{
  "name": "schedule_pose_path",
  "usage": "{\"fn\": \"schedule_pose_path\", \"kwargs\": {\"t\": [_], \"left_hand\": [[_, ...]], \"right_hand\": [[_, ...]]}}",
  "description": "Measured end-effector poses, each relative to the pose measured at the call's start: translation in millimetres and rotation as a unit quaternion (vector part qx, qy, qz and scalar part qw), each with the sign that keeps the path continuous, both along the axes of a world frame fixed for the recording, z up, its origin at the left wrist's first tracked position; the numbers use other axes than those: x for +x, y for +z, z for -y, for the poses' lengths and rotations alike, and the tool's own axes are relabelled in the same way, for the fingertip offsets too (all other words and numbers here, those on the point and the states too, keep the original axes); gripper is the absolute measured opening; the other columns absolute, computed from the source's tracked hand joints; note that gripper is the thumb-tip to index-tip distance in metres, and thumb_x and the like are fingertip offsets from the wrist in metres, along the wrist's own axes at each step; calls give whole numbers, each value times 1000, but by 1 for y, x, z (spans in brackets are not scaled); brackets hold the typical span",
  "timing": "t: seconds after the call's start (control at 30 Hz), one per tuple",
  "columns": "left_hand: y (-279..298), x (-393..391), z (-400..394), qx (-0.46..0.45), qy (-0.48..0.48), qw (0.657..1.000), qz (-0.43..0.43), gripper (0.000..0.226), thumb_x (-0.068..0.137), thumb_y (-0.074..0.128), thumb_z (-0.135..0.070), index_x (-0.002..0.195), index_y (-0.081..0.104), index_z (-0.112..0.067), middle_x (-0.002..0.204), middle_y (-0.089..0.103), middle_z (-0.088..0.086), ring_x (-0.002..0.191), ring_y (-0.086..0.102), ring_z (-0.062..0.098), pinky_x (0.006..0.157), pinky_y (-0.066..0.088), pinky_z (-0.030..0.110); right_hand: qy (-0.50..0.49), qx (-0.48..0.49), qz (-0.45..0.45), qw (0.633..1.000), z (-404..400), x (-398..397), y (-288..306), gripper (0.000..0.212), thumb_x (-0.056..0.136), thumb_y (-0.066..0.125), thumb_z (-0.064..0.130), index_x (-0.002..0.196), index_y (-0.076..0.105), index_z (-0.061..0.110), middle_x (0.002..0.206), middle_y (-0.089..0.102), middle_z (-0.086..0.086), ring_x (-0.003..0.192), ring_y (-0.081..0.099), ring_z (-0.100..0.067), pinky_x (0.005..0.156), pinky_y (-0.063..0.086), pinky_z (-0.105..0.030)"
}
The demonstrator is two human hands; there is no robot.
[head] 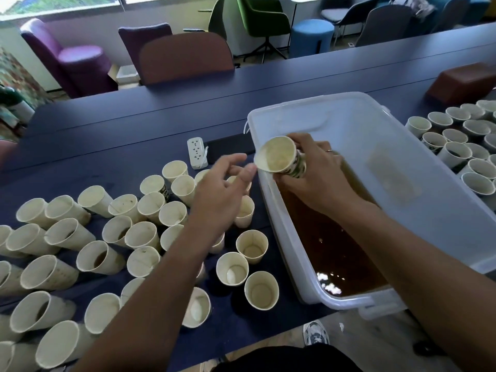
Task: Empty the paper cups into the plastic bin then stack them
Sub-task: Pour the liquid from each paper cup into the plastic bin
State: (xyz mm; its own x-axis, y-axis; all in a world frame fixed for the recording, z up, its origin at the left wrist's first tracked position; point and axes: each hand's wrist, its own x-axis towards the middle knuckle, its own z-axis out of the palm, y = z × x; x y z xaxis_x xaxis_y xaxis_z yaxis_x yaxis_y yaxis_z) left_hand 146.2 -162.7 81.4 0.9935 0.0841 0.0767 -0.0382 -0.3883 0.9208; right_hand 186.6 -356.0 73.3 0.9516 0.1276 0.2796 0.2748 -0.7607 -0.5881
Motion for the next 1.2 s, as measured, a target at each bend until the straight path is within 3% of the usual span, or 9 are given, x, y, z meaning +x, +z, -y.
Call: {"fn": "schedule_pose_path", "kwargs": {"t": [0.2, 0.3, 0.43, 0.63, 0.73, 0.83, 0.93, 1.07, 1.2], "left_hand": [[26, -7, -39, -6, 63, 997, 40, 8, 98, 67, -26, 98, 74, -29, 74, 74, -7, 61, 67, 9, 66, 56, 32], [33, -17, -63, 37, 109, 992, 53, 9, 93, 72, -25, 90, 71, -33, 74, 69, 4, 59, 64, 12, 64, 54, 28], [38, -32, -102, 95, 161, 981, 47, 15, 88, 76, -26, 83, 66, -37, 79, 69, 1, 71, 68, 21, 71, 55, 38], [42, -65, -159, 106, 226, 968, -7, 5, 88, 76, -20, 92, 75, -24, 81, 73, -2, 61, 66, 9, 54, 48, 11], [35, -86, -185, 106, 253, 961, -32, 4, 88, 76, -16, 89, 76, -19, 74, 71, -8, 52, 60, -2, 52, 44, 7], [23, -105, -213, 135, 302, 942, -52, 11, 87, 75, -15, 83, 72, -25, 71, 68, -13, 55, 59, -5, 60, 46, 12], [6, -124, -240, 168, 359, 913, -99, 9, 87, 74, -18, 83, 72, -26, 73, 67, -12, 68, 61, 8, 73, 50, 30], [-22, -143, -268, 207, 407, 875, -160, 6, 87, 70, -20, 83, 72, -24, 75, 67, -7, 74, 63, 18, 71, 50, 33], [-53, -155, -285, 195, 436, 849, -226, 10, 87, 69, -22, 79, 69, -30, 85, 73, -4, 84, 67, 21, 82, 55, 40]], "right_hand": [[98, 31, 8, 995, -48, -13, 18, 67, 79, 80, 30, 137, 46, 28, 125, 58, 12, 119, 41, -17, 97, 31, -43], [138, 44, 0, 989, -75, -15, 24, 69, 79, 81, 32, 138, 44, 27, 119, 50, 17, 118, 40, -13, 101, 36, -44], [202, 70, -8, 977, -115, -17, 24, 69, 77, 80, 39, 135, 45, 26, 121, 57, 15, 118, 49, -21, 101, 42, -53], [295, 75, -35, 952, -174, -23, 16, 68, 77, 82, 37, 133, 46, 25, 124, 61, 8, 116, 53, -21, 98, 45, -51], [355, 36, -72, 931, -203, -27, 11, 76, 75, 84, 37, 136, 41, 27, 130, 59, 8, 120, 52, -19, 100, 45, -46], [397, -84, -100, 909, -227, -24, -1, 85, 74, 85, 39, 142, 35, 35, 137, 55, 10, 124, 50, -21, 103, 40, -51], [414, -124, -127, 893, -248, -22, -21, 67, 80, 77, 37, 138, 42, 39, 125, 58, 13, 120, 52, -20, 102, 41, -51], [433, -158, -122, 879, -275, -22, -41, 39, 88, 69, 31, 126, 57, 32, 116, 63, 13, 104, 56, -15, 83, 39, -35], [425, -190, -74, 882, -308, -19, -64, 19, 91, 61, 31, 109, 64, 28, 107, 65, 10, 100, 61, -20, 88, 43, -41]]}}
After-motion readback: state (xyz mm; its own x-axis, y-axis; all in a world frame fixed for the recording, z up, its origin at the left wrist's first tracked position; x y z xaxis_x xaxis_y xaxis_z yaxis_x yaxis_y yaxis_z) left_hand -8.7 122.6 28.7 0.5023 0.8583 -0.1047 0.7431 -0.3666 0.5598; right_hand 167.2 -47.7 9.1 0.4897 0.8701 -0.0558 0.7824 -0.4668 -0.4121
